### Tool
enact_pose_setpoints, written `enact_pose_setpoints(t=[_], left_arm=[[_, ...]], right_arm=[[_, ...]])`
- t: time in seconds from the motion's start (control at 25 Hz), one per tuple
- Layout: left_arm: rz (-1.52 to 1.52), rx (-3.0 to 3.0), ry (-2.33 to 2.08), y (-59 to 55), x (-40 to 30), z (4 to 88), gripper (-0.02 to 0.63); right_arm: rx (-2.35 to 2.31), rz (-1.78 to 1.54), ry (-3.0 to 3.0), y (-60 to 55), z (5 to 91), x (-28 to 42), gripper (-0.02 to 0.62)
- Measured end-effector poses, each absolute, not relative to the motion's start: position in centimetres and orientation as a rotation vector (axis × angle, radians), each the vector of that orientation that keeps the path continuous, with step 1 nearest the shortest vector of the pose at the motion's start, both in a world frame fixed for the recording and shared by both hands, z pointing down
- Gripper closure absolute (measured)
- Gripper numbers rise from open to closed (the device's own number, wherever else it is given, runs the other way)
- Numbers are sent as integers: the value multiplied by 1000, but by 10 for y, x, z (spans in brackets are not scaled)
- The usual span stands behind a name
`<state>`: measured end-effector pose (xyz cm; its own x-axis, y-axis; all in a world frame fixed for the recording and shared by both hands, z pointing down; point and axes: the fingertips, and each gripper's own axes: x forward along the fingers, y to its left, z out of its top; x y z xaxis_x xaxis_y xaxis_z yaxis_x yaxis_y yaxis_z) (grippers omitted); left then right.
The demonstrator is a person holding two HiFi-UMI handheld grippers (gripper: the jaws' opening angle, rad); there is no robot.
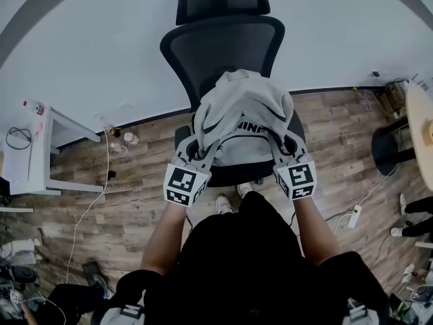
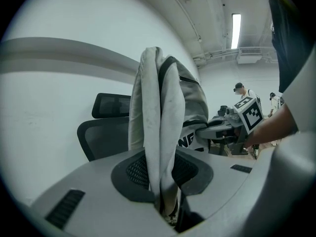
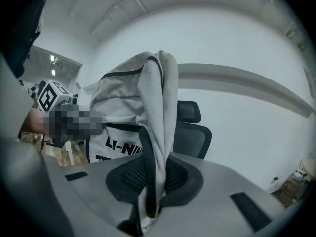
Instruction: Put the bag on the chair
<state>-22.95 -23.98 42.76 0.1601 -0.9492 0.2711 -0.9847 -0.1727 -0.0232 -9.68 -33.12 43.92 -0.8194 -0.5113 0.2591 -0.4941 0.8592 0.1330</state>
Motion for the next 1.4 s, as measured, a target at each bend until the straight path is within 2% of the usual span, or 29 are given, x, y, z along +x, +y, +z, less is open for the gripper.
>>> enact_pose_setpoints(t=[0.72, 1.4], left_arm=[[365, 2070, -1876, -314, -284, 486, 514], [387, 1843, -1737, -344, -282, 615, 514]], right_arm=[[541, 12, -2666, -414, 498, -160, 535], [399, 193, -2465, -448, 633, -164, 535]])
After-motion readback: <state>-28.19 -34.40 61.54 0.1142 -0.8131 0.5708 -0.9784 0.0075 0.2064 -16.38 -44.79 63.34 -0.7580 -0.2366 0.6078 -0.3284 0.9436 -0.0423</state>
